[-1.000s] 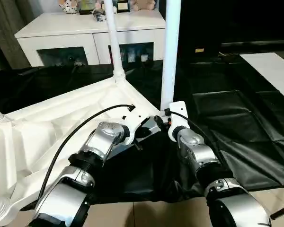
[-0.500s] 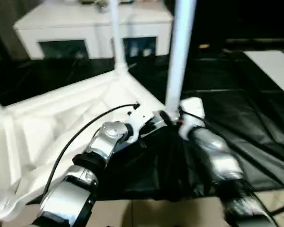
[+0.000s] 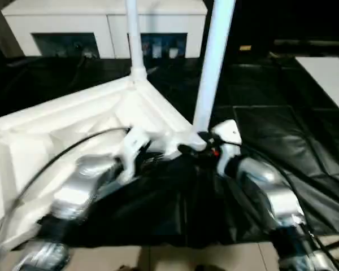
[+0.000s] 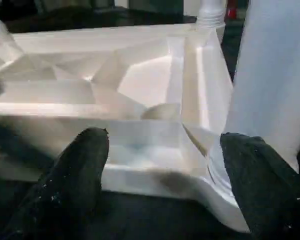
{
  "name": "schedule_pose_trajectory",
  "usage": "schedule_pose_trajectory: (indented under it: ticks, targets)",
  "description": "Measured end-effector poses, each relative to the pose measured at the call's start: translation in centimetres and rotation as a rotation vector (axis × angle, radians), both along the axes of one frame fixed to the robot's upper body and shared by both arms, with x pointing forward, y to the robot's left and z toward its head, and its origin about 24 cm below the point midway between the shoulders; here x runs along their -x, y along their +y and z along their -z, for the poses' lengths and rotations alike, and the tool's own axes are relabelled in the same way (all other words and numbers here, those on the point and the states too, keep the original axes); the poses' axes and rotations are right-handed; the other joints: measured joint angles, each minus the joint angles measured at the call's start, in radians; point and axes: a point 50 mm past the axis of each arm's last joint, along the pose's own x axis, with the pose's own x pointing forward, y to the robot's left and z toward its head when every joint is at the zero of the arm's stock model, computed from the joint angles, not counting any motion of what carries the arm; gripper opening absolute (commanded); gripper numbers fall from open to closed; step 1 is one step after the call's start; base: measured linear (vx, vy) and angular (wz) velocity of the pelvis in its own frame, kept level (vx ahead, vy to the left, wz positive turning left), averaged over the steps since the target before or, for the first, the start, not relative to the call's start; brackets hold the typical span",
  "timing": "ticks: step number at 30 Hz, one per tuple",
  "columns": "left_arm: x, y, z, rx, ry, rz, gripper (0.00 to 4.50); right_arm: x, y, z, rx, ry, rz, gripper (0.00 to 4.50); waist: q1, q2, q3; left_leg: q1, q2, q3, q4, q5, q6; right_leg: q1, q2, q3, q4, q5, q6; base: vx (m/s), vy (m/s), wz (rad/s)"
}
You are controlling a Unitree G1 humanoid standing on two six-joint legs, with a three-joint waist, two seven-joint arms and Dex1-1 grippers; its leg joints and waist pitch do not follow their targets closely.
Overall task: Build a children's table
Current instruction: Rotate leg to tighten, then rotate table base
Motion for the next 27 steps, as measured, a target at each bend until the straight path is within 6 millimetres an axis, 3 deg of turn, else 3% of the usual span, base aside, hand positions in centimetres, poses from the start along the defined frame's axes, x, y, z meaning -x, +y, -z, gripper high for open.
schedule_pose_trajectory:
  ticks: [3,6,9,12,19,27]
  targets:
    - [2.7,1.6,0.4,-0.058,0.096,0.013,1.96,-0.4,0.2,-0.3,-0.013,0.003,-0.021,3.73,0.009,0.0,0.0,0.007,0.002,-0.001,-0.003,0.004,-0.014,0.002,0.002,0.001,0.005,-0.001,0.001,0.0,0.0,0.0]
    - [4.3,1.8,0.1,-0.066,0.15,-0.006,2.25,-0.9,0.8,-0.3,-0.024,0.013,-0.034,3.73,0.019,0.0,0.001,0.009,0.002,-0.001,-0.005,0.005,-0.017,0.004,0.002,0.001,0.006,-0.002,0.003,0.0,0.0,0.0]
    - [4.7,2.1,-0.8,-0.083,0.136,-0.038,2.52,-1.5,1.4,-0.8,-0.036,-0.002,-0.038,3.73,0.022,0.0,0.001,0.012,0.002,-0.002,-0.004,0.005,-0.017,0.01,0.002,0.001,0.005,-0.002,0.003,0.0,0.0,0.0]
    - [5.4,3.4,-1.0,-0.155,0.159,-0.11,2.7,-2.1,2.2,-0.9,-0.053,-0.004,-0.041,3.73,0.015,0.003,0.002,0.021,0.0,-0.004,-0.003,0.005,-0.017,0.018,0.002,0.001,0.004,-0.002,0.003,0.0,0.0,0.0]
    - [6.5,5.4,-0.4,-0.224,0.216,-0.192,3.43,-4.2,2.4,-1.0,-0.102,0.002,0.104,3.73,0.008,0.005,0.004,0.02,-0.002,-0.007,-0.003,0.005,-0.017,0.019,0.002,0.002,0.004,-0.001,0.002,0.0,0.0,0.0]
    - [7.6,5.8,-0.6,-0.225,0.236,-0.21,4.08,-6.6,-1.1,-1.6,-0.13,-0.01,0.381,3.73,0.037,0.005,0.004,0.018,-0.002,-0.007,-0.002,0.005,-0.017,0.022,0.002,0.002,0.005,-0.001,0.001,0.0,0.0,0.0]
